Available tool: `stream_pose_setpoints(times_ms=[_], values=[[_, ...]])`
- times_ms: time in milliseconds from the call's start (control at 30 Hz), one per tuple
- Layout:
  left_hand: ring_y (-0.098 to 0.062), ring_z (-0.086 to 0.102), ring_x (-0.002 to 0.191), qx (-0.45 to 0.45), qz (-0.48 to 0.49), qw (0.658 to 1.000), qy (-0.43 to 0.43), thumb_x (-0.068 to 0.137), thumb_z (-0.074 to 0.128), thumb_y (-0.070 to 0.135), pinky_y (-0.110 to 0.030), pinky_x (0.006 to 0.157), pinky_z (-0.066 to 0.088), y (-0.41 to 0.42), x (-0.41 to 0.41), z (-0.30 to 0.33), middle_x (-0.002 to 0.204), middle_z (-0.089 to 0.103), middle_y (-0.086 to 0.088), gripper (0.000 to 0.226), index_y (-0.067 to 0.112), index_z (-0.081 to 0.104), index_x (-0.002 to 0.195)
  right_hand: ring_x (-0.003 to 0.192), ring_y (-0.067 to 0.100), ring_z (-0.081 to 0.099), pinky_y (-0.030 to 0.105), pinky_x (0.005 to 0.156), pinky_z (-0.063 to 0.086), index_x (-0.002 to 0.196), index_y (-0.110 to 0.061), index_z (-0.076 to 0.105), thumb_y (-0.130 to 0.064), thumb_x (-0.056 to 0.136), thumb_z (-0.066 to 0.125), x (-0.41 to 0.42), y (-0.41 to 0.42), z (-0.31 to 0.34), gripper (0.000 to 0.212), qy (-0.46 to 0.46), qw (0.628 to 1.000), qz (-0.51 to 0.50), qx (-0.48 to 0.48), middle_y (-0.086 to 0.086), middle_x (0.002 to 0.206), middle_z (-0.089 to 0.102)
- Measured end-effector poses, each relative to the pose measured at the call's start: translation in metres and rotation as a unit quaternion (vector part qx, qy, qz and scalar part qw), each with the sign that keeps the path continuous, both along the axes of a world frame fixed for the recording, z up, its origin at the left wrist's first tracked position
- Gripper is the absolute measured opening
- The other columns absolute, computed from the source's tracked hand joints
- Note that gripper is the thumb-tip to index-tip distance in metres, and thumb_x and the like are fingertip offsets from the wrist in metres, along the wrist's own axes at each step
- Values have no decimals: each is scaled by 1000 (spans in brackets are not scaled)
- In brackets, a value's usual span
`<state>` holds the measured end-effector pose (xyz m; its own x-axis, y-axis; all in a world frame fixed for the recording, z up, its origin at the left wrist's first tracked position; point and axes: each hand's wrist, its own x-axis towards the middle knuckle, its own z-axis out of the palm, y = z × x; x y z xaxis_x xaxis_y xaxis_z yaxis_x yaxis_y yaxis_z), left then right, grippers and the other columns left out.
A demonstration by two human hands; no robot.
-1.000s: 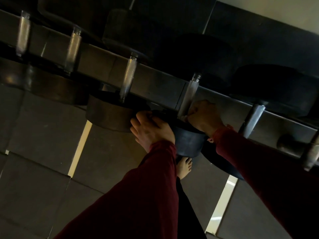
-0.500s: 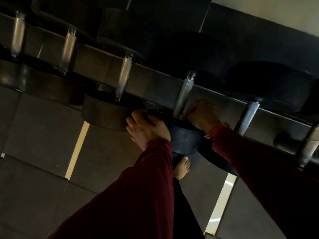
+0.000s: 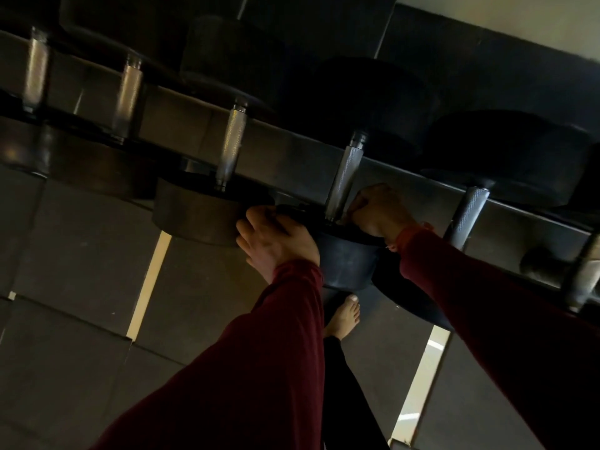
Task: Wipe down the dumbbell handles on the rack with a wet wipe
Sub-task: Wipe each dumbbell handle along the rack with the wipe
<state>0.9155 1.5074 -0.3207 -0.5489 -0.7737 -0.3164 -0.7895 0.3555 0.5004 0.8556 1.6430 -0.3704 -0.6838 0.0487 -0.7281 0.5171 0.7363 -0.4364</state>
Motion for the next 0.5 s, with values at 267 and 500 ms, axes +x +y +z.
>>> stream_pose_setpoints(times_ms=[267,500], values=[[-29,46,109,-1,-1,1000,1,90,47,22,-42,90,36,1,0,2,119,51,-8,26,15,57,114,90,12,66,21,69,51,85,-27,65,-12,71,85,7,4,0,28,-1,996,-61,-57,-1,99,71],[-28,46,109,-5,-9,1000,-5,91,46,24,-44,91,38,1,0,2,119,50,-7,26,16,55,114,64,-3,67,18,67,57,70,-23,72,-14,67,89,25,-2,22,20,117,972,-179,-96,-10,68,70]])
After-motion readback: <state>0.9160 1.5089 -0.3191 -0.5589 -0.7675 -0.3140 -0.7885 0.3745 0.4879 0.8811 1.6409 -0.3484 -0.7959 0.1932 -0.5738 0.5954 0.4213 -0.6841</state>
